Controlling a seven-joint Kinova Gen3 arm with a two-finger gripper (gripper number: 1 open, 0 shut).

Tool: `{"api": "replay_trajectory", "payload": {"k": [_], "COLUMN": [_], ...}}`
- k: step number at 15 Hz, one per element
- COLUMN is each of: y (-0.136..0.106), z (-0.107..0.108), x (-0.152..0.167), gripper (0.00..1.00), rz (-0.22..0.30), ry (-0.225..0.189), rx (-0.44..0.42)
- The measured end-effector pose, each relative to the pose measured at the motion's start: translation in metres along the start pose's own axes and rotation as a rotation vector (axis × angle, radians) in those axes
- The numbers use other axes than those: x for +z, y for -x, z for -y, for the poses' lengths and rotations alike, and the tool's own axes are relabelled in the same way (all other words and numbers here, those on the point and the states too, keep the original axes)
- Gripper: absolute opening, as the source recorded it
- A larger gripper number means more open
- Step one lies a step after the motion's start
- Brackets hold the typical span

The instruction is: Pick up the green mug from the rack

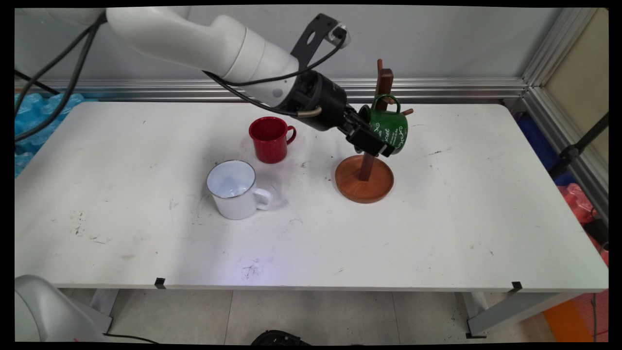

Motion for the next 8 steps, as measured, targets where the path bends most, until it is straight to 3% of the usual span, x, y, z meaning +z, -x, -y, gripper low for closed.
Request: {"api": "replay_trajectory", "payload": {"k": [1,2,8], "y": [0.0008,0.0015,0.0060], "z": [0.0006,0.0013,0.0047], "x": [0.0027,0.0051,0.0110], "gripper": [1.00,0.00,0.00], "rz": [-0.007,-0.015,-0.032], "ry": [0.003,0.006,0.009], "rx": [-0.004,-0.007,-0.012]}}
